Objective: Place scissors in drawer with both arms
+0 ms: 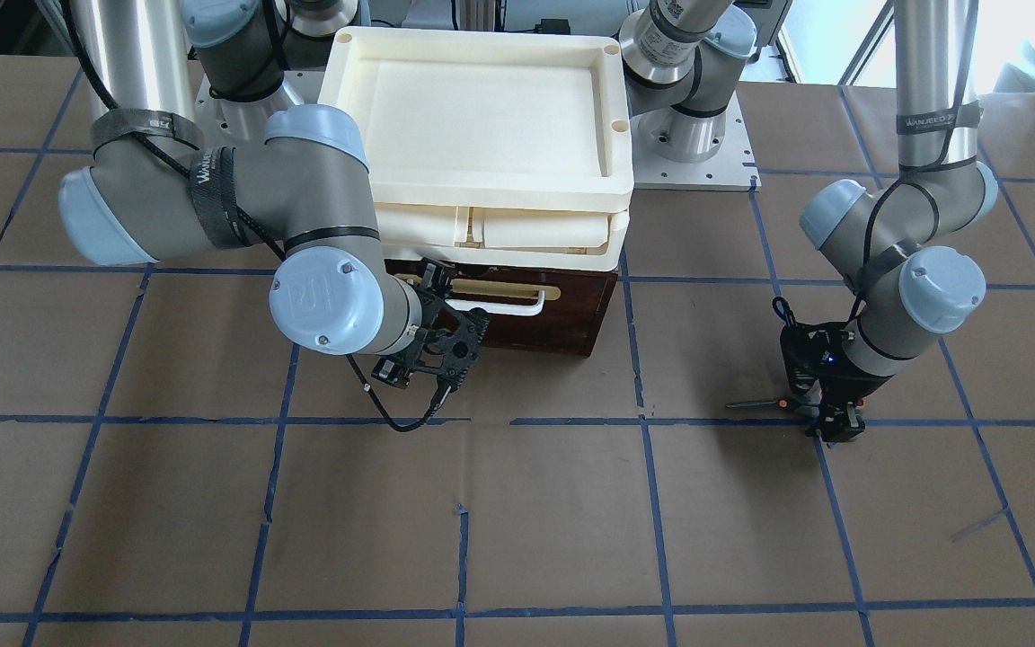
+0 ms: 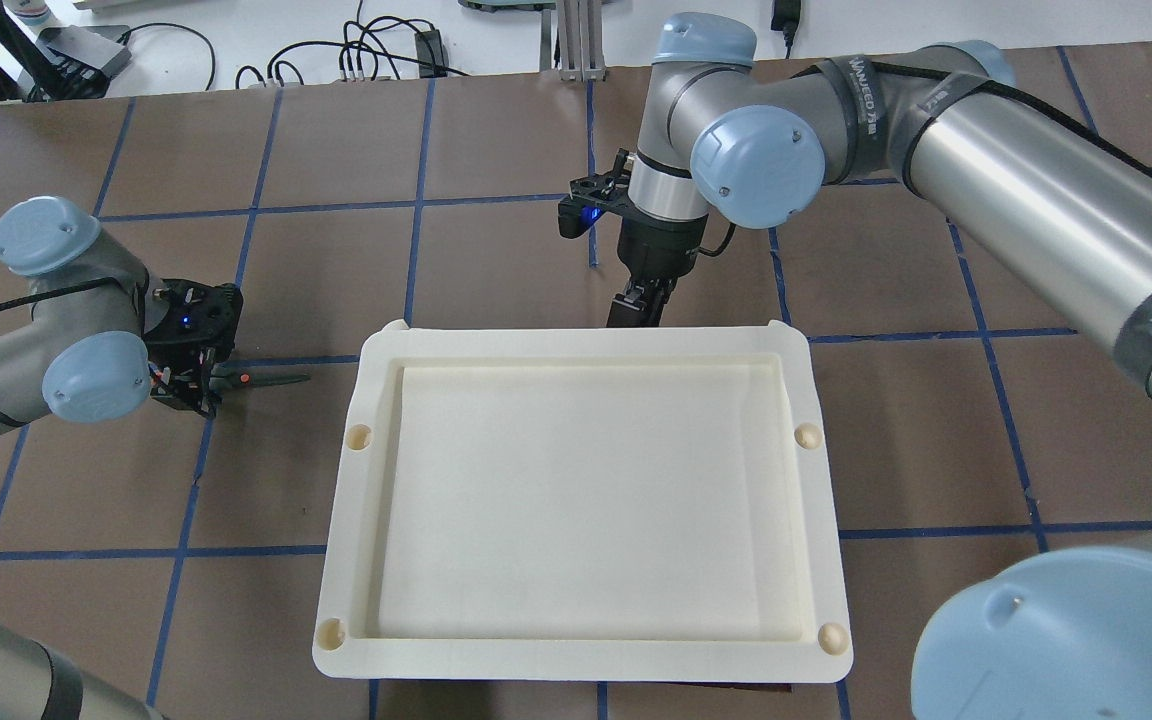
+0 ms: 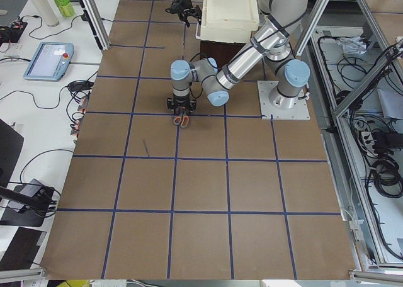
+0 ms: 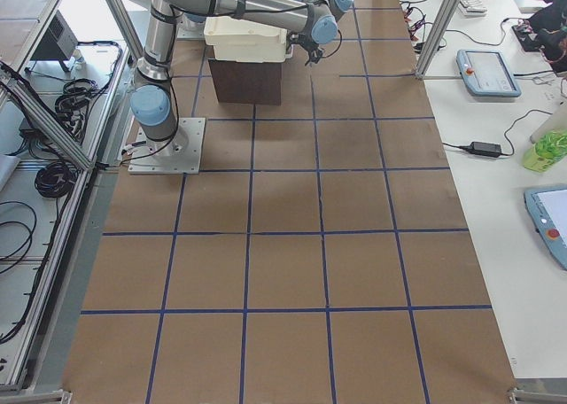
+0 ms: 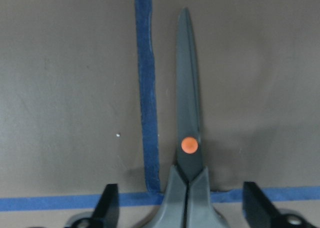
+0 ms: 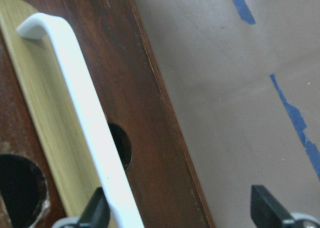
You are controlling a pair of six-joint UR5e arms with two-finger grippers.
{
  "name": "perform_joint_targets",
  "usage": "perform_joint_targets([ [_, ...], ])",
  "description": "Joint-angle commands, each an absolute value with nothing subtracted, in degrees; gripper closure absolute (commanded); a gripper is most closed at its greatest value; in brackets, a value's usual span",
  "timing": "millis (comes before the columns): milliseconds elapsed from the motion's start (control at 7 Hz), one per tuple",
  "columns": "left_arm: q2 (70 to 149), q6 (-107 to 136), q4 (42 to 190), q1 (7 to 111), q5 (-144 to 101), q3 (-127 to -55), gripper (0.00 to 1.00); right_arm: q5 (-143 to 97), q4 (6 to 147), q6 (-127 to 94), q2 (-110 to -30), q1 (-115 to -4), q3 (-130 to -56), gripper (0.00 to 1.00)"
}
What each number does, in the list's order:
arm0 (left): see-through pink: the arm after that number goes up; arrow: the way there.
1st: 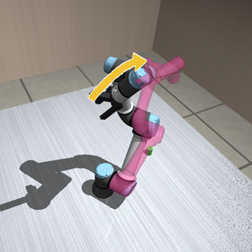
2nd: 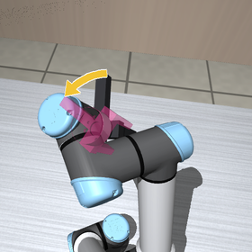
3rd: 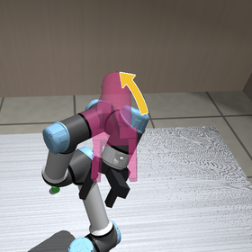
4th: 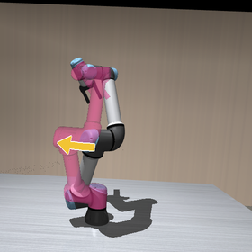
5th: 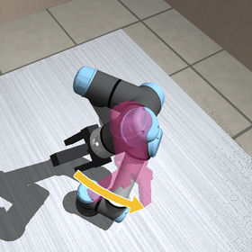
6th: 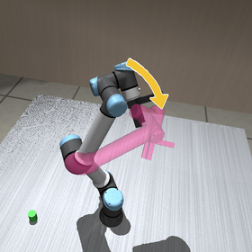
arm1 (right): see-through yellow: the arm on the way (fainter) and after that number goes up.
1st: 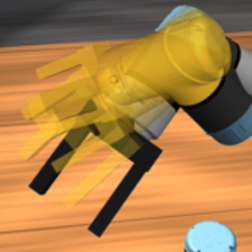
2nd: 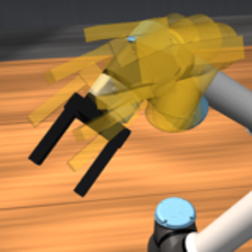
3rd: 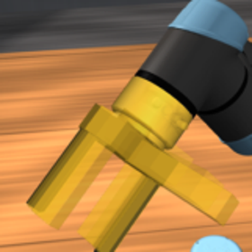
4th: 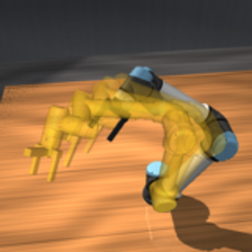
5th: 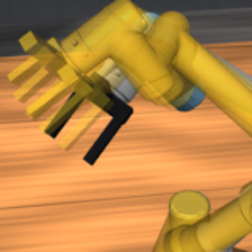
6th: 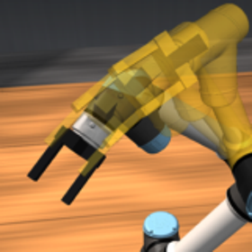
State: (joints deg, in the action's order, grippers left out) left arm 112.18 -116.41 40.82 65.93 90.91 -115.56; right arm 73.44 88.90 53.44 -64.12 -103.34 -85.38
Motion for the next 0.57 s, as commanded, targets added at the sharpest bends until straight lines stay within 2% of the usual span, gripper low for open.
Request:
perform_joint_targets([
  [0, 112.2, -116.7, 41.0, 66.0, 91.0, -115.4, 0.56, 73.6, 89.3, 53.6, -64.1, -103.4, -85.3, 0.0],
  [143, 112.1, -117.4, 41.2, 65.9, 91.0, -115.2, 0.64, 74.0, 91.3, 55.4, -63.7, -103.4, -85.4, 0.0],
  [429, 112.1, -118.9, 41.2, 65.9, 90.8, -115.0, 0.7, 74.2, 91.8, 57.0, -63.2, -103.3, -85.1, 0.0],
])
